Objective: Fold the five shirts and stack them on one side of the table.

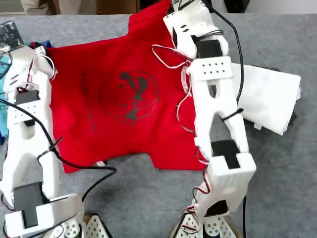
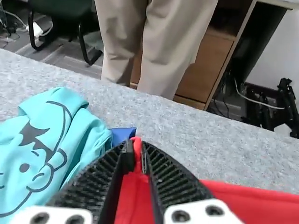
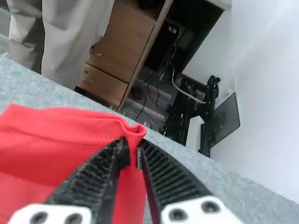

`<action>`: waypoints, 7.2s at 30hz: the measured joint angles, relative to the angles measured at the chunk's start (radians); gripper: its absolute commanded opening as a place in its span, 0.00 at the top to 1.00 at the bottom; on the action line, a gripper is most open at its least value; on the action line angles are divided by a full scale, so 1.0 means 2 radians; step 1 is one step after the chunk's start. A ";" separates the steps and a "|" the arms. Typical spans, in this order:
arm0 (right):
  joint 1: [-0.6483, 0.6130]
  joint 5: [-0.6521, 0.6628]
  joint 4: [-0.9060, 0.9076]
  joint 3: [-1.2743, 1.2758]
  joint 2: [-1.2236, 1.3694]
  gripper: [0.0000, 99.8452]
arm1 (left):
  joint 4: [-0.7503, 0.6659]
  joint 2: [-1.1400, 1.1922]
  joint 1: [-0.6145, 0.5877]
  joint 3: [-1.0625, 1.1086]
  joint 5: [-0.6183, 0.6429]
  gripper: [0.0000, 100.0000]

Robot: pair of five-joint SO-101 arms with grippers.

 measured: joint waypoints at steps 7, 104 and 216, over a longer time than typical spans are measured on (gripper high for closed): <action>0.000 0.022 0.123 -0.033 0.005 1.00 | 0.071 0.002 0.000 -0.001 0.000 0.98; 0.090 0.249 0.250 0.855 -0.749 0.93 | 0.444 -0.265 0.025 0.335 -0.101 0.94; 0.096 0.086 0.237 0.322 0.025 1.00 | 0.186 0.035 -0.051 0.193 -0.044 0.98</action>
